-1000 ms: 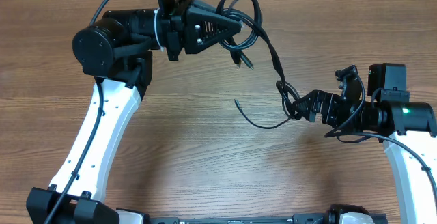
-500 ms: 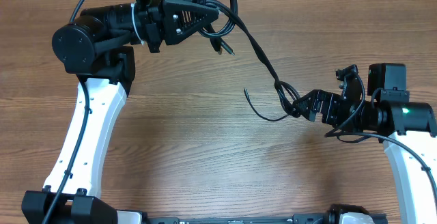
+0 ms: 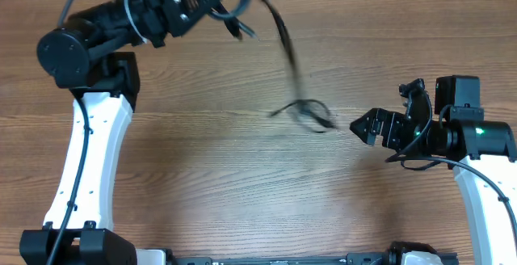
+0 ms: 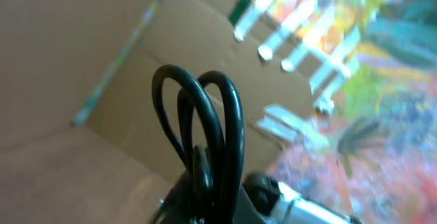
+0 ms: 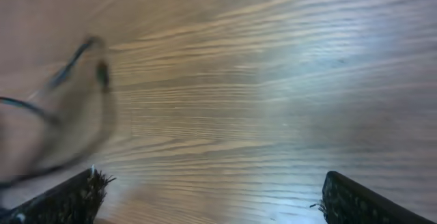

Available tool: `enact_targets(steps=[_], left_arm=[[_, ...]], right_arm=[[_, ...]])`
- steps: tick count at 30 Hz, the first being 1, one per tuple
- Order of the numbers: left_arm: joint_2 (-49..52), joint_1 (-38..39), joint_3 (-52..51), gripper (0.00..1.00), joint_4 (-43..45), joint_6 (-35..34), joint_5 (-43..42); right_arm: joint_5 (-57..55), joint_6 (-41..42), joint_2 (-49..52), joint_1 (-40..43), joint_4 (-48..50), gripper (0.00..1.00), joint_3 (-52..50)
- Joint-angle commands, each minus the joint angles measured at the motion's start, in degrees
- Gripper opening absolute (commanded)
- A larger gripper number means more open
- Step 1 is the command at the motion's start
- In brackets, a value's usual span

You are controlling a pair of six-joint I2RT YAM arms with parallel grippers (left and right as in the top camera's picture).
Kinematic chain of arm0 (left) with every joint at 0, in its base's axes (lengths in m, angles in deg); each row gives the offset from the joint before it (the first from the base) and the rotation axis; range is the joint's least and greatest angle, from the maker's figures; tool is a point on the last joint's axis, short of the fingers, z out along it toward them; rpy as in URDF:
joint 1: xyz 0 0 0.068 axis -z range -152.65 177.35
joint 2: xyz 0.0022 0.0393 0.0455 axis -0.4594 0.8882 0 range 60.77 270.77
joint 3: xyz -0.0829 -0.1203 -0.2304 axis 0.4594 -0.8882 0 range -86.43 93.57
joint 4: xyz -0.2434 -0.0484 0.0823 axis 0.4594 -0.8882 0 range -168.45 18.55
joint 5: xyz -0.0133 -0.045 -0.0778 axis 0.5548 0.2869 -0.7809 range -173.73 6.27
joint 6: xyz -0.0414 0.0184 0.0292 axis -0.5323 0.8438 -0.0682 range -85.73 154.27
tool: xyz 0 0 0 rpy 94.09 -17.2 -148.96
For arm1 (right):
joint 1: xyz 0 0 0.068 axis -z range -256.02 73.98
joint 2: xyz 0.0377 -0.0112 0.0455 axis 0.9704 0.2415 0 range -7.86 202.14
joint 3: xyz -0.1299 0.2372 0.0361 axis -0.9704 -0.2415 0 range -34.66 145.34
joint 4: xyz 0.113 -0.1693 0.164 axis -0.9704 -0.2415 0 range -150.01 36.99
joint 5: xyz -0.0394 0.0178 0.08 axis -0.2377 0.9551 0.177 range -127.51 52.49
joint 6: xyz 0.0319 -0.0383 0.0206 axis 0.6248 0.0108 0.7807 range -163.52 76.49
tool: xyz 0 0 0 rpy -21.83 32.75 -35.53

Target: Untangle cables

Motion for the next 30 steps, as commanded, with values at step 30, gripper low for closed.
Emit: enact_targets(steps=[30], left_arm=[[-1.55,8.41,1.38,0.04,4.33,3.67,-4.66]], right_arm=[[18.27,-0.44,0.28,0.13,7.89,1.00,-0.94]])
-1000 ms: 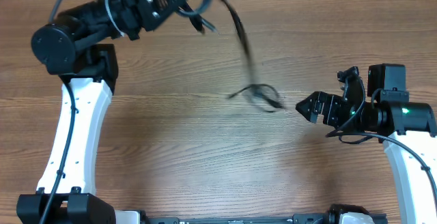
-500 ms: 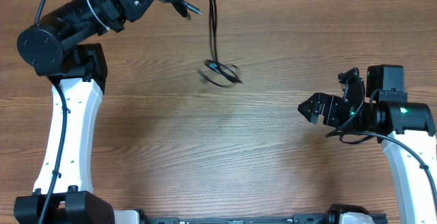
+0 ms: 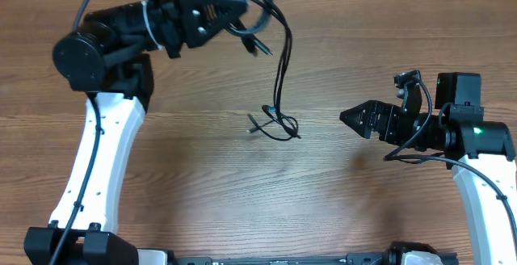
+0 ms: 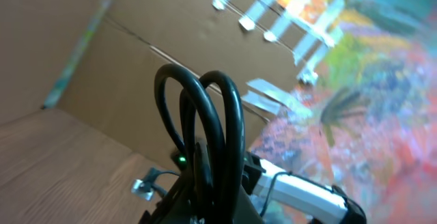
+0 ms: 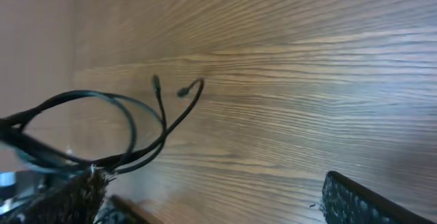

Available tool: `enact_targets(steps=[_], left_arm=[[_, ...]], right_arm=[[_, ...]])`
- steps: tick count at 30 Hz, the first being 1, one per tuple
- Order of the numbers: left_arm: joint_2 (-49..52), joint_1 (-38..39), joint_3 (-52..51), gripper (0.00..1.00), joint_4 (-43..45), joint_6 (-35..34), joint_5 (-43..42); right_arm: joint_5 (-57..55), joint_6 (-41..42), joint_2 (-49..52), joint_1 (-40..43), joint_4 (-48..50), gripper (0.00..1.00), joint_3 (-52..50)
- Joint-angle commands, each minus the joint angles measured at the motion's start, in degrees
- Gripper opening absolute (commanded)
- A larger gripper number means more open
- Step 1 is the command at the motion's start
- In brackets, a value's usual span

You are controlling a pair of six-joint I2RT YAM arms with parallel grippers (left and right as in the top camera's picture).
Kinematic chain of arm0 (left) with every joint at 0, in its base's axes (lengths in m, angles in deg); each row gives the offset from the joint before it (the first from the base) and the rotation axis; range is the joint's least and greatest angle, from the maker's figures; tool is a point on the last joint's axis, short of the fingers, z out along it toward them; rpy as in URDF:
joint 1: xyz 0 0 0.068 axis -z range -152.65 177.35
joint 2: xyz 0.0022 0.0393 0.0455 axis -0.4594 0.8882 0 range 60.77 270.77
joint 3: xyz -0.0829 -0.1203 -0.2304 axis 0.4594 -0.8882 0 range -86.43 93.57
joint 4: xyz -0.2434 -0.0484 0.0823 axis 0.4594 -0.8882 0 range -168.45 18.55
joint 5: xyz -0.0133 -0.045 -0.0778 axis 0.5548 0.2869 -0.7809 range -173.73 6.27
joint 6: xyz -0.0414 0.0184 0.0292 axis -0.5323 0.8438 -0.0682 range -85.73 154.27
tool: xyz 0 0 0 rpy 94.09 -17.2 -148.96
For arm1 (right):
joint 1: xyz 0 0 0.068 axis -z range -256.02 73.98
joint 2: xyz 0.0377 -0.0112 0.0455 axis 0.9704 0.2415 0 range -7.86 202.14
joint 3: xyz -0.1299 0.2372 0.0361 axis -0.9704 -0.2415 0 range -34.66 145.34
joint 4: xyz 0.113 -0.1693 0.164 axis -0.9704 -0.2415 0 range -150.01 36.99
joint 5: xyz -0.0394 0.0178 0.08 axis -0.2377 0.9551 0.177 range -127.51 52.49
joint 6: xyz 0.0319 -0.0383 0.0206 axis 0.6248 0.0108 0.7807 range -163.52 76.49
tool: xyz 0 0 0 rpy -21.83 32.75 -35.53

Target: Untangle cables

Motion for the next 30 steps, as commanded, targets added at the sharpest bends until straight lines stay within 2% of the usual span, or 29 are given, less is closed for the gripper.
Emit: enact_targets(steps=[1,4,11,19,30], left_arm=[[-1.55,3.43,1.38,0.04,1.97,5.42,0.02],[-1.55,6.05,1.38,0.04,2.08,8.35,0.55],[-1.55,11.08,1.40,0.04,2.40,9.49,4.96],[-1.55,11.13,1.40,0.04,3.85,10.36,10.49],[-1.55,11.15,1.38,0.04,3.85,10.01,10.36]], right_arm=[[4.22,-0.28,0.09,0.13,0.52,1.00,-0.33],[4.59,-0.28,0.09,0.11,0.52,1.00,-0.33],[4.59,-0.72,0.09,0.11,0.33,1.00,-0.33],[4.57,-8.28,0.09,-4.37,-5.64,1.00,-0.33],[4.59,-8.26,0.09,-10.40,-5.88,1.00,-0.33]])
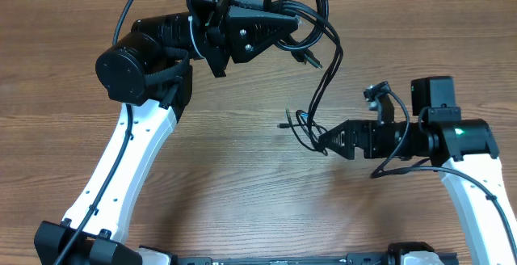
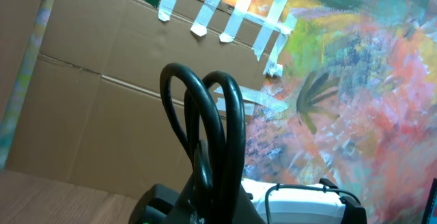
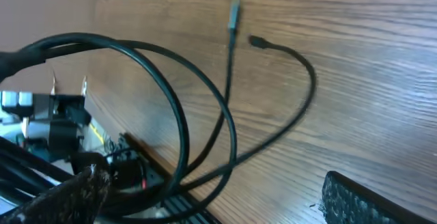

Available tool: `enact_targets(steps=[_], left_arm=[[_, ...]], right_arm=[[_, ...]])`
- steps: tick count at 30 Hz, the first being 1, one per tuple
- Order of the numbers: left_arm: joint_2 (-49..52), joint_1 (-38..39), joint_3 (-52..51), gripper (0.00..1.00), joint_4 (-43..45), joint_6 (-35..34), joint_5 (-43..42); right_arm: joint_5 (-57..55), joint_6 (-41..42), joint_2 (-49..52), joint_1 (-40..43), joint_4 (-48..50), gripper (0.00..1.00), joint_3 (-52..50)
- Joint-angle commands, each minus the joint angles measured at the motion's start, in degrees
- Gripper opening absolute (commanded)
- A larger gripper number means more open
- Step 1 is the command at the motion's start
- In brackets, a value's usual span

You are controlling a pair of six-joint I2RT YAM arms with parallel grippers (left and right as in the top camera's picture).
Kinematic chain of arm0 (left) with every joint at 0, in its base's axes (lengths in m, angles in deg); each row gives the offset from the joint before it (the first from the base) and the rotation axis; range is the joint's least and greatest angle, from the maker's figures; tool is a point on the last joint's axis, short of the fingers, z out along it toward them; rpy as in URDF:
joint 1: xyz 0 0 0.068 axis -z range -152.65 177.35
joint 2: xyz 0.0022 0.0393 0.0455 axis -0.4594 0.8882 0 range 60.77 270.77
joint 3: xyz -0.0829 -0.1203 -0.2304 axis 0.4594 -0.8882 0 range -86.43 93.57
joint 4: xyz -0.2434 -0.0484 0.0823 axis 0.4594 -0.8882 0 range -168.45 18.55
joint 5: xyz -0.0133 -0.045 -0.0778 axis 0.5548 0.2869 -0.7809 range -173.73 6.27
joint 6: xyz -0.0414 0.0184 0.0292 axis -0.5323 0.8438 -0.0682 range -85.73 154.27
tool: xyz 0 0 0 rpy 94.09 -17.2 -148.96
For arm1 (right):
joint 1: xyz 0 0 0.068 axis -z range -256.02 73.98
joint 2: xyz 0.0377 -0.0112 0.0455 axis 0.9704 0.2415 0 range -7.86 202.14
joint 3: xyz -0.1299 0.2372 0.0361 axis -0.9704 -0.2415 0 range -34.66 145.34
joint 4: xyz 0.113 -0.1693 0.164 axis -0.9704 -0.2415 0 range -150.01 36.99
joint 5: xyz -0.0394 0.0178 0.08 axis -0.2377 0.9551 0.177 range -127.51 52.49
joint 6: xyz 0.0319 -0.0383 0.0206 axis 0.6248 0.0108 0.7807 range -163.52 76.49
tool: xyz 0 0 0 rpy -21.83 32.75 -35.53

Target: Untangle cables

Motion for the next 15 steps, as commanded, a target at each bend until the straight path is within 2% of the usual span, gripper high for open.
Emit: enact_targets(steps=[1,8,15], left_arm=[[-1.53,0.35,1.38,0.04,0.52,0.57,2.86],[-1.53,1.77,1.38,0.04,3.91,-0.98,3.19],[-1.53,1.70,1.38,0.04,5.14,-2.21,8.44]], right_arm=[[0.52,-0.94,0.09,-3.04,0.46,1.00,-0.33],[-0.11,-0.87,0.09,-4.15,1.75,1.00,-0.33],[-3.37,-0.87,0.09,-4.15,0.81,1.00,-0.33]])
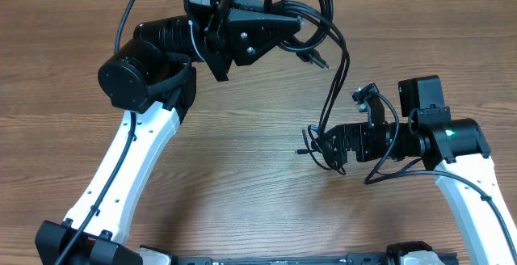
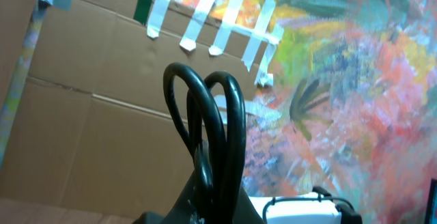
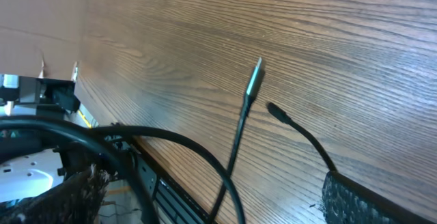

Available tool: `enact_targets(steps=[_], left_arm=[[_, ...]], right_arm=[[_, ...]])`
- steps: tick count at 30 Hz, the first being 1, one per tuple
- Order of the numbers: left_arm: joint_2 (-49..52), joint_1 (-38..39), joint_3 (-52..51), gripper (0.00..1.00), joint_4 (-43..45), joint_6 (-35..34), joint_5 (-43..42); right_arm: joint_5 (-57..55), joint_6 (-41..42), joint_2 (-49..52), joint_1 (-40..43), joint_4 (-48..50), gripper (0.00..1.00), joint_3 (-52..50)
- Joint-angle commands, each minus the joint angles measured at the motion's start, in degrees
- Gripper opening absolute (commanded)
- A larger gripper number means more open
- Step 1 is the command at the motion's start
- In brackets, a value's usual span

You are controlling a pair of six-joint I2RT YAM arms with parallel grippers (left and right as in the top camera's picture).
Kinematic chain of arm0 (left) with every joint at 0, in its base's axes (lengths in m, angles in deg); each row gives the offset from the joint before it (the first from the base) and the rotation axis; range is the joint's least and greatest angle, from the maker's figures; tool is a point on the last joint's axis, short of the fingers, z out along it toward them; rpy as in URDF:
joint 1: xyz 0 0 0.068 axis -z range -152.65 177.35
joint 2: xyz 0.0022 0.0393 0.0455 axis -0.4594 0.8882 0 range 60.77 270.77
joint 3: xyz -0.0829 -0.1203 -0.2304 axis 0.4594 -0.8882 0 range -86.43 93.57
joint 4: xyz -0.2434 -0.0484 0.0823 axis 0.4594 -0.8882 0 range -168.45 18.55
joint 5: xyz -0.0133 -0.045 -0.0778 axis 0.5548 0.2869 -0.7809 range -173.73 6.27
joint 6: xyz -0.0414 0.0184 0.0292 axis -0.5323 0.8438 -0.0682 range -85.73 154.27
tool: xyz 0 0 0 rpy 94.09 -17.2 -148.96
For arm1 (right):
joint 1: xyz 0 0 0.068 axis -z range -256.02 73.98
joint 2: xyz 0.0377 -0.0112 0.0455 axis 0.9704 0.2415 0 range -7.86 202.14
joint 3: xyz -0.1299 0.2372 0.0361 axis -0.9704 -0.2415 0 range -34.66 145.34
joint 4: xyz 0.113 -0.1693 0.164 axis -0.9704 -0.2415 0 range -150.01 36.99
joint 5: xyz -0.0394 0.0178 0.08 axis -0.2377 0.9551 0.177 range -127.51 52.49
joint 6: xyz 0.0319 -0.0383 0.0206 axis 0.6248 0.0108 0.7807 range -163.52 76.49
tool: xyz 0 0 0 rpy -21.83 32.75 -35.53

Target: Untangle cables

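A bundle of black cables [image 1: 300, 2] is lifted high over the table's back, with my left gripper [image 1: 281, 24] shut on it. In the left wrist view two thick loops [image 2: 205, 125] stand up out of that gripper [image 2: 217, 207]. Thin strands [image 1: 339, 75] hang from the bundle down to a small tangle [image 1: 313, 142] just above the table. My right gripper [image 1: 327, 145] is open at that tangle. In the right wrist view the strands [image 3: 235, 138] run between its fingers [image 3: 365, 200], and a silver-tipped connector [image 3: 254, 80] and a black plug [image 3: 276, 110] dangle beyond.
The wooden table [image 1: 242, 192] spreads under both arms. Behind the raised left wrist are a cardboard wall [image 2: 82, 115] and a painted sheet [image 2: 355, 80]. The arm bases stand at the table's front edge.
My right gripper has come in on the hanging tangle, so the strands now pass between its open fingers. The left gripper still holds the bundle in nearly the same raised place.
The left gripper held the bundle high at the back left with the strands swinging towards the right gripper. Then the bundle hung over the table's middle, later further right, with the open right gripper closing in. Now that gripper stands around the low strands.
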Motion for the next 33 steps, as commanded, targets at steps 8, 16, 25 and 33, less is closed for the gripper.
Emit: enact_targets(steps=[8,16,25,33], left_arm=[[-1.51,-2.67,1.38,0.04,2.71,-3.19,9.97],[-1.51,-11.10,1.40,0.04,10.40,-11.93,9.86],[-1.51,-18.82,1.40,0.04,12.48,-15.30,9.92],[-1.51,-25.53,1.40,0.04,12.41,-15.74,9.79]], right_arm=[[-11.56,0.22,2.58,-0.22,-4.04,1.00,-0.35],[-19.41,6.23,13.20,-0.20,-4.35,1.00,-0.35],[-19.47,6.19,16.37,-0.15,-3.26,1.00,-0.35],[-20.70,6.43,16.37,-0.15,-2.32,1.00,-0.35]])
